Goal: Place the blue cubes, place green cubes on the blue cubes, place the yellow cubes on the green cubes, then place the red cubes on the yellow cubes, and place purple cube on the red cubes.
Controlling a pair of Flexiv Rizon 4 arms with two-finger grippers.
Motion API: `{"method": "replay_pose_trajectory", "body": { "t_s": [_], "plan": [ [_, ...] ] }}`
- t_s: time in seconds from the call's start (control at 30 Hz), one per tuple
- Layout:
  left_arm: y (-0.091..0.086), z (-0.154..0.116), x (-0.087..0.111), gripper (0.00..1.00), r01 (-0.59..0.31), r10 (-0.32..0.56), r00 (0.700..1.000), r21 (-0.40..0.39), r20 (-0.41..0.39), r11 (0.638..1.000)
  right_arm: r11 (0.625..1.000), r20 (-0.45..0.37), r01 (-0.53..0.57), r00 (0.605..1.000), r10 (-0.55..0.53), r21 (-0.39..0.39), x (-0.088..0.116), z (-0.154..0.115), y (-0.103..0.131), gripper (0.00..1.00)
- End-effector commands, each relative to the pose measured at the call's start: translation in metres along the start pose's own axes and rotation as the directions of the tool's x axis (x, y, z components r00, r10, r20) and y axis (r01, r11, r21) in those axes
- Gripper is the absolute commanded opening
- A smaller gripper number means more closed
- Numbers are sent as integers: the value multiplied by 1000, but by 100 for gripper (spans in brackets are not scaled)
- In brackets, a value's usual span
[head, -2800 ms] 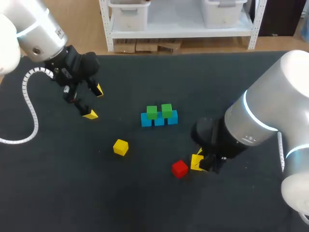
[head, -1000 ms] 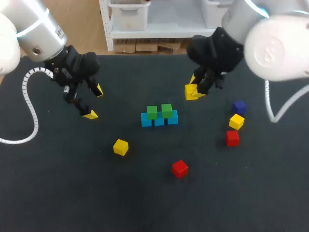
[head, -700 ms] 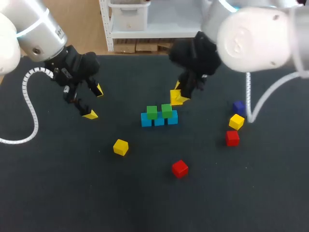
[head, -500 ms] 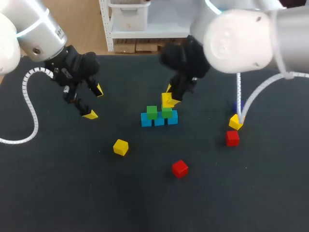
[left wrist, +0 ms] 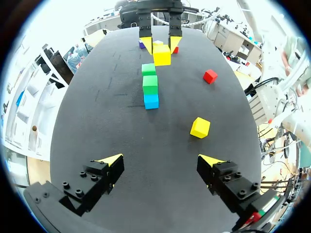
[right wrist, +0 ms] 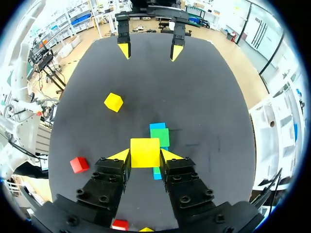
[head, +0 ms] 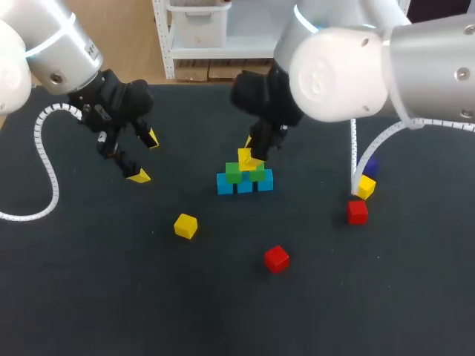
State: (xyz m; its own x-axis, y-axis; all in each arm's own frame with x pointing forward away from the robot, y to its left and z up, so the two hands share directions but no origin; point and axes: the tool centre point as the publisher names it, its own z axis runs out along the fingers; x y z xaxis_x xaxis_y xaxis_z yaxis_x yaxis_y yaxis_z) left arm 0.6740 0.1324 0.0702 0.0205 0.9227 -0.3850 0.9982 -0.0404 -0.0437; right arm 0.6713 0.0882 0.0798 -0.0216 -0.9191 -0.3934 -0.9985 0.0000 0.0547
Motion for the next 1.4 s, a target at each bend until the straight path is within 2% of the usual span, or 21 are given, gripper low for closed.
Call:
{"method": "replay_pose_trajectory", "body": {
  "t_s": [0.03, 1.4],
  "plan": [
    [0, 0, 1, 100, -2, 2, 1000, -2, 1, 1000, 1000, -10, -2, 1000, 2, 1, -3, 3, -4, 0],
    [0, 0, 1, 100, -2, 2, 1000, -2, 1, 1000, 1000, -29, -28, 999, 28, -8, 6, 20, -20, 0]
  ]
}}
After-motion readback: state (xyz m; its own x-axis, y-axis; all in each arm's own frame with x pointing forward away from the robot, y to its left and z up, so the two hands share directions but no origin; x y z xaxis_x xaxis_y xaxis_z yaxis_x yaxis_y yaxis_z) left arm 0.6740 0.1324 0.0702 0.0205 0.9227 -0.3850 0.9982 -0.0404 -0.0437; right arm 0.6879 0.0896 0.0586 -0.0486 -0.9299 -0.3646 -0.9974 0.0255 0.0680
